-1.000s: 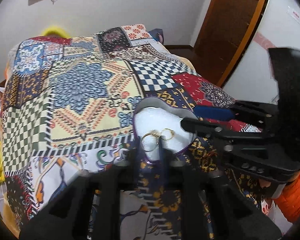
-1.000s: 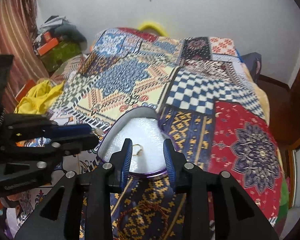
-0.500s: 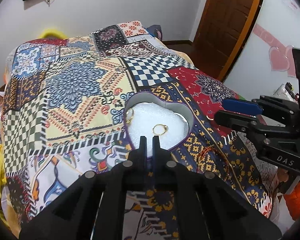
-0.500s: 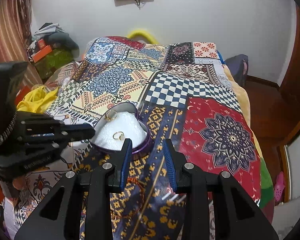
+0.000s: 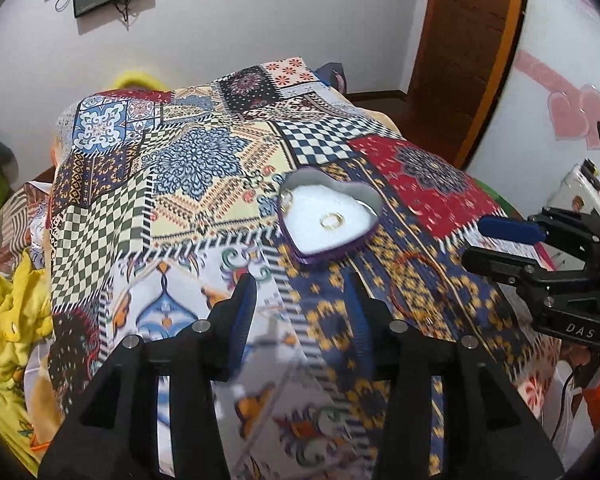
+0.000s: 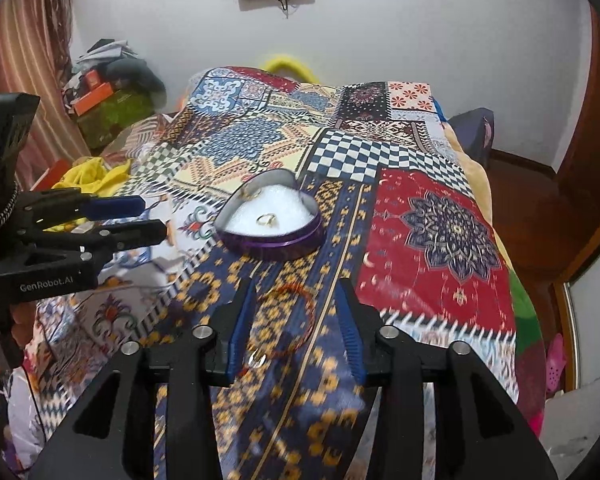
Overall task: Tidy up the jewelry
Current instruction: 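Move the right tool back to the jewelry pile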
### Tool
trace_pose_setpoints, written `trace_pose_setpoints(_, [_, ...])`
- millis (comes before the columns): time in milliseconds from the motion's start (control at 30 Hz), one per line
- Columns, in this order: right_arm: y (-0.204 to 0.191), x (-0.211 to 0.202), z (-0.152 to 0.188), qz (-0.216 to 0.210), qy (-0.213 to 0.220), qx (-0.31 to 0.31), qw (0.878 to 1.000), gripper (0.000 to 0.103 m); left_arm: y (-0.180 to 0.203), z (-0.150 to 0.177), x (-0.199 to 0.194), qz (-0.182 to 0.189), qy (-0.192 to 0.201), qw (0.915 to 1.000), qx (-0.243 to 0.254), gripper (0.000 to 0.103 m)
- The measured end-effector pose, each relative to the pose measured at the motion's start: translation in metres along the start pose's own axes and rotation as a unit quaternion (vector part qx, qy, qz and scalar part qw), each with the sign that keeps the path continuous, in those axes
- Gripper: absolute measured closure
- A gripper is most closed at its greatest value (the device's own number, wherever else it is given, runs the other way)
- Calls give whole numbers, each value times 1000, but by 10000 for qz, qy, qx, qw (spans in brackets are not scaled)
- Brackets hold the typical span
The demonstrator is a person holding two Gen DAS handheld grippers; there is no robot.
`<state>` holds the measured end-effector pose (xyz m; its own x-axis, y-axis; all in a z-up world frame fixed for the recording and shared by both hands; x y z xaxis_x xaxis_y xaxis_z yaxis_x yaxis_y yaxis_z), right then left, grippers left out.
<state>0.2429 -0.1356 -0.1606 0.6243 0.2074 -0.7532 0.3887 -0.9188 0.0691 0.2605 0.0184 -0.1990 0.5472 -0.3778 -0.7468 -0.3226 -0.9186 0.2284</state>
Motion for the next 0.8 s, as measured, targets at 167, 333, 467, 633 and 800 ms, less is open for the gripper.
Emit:
trace_pose_setpoints(167, [-3, -16, 15, 21, -12, 44, 10000, 63, 21, 22, -10, 109, -71, 9999, 55, 57])
trace_pose_setpoints(333, [-13, -28, 34, -60, -100, 74, 9999, 63, 36, 45, -18, 146, -98, 9998, 27, 57])
trace_pose_setpoints(467, [-30, -31, 51, -177, -234, -22, 9996, 63, 41, 65, -26, 168, -128, 9997, -110, 57])
trace_pose_setpoints(633, [-58, -27, 75, -380, -463, -201, 9980, 63, 42, 84, -35, -5, -130, 9998, -119, 57])
trace_pose_setpoints(800, [-78, -21, 89, -409, -526, -316, 9973, 63, 41, 99, -43, -32, -78, 9997, -236, 57])
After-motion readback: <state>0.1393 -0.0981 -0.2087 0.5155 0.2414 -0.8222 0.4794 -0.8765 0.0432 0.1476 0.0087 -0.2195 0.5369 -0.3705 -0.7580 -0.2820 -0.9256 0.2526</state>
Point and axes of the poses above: each gripper's, at about its wrist camera, not at the fingertips, and x roughly the way its jaws point, y to its right, z to its underside, the point moved 5 cm from there along x, roughly the way its jaws point, and after that the axes turned 14 degrees about z, right-handed, at the moved point
